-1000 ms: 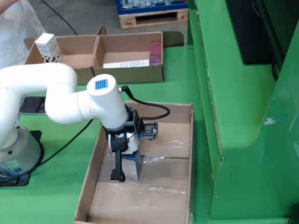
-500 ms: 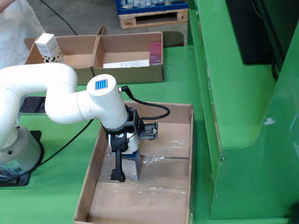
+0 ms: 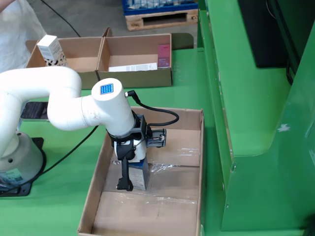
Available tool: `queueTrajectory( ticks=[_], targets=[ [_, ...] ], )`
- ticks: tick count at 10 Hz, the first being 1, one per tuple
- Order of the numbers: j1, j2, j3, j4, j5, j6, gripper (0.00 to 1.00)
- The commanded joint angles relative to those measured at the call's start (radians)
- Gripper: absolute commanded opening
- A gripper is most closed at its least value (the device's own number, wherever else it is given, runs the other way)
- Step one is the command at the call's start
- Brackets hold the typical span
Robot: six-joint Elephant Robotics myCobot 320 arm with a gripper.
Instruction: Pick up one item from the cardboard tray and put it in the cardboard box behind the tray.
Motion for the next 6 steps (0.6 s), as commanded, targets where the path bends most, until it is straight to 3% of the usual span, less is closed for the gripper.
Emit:
queueTrajectory(
  ticks=[1, 6],
  targets=[
    [0.002, 0.027, 0.024, 0.012, -0.003, -0.005, 0.60],
    [0.002, 0.027, 0.024, 0.012, -0.003, -0.005, 0.10]
  ],
)
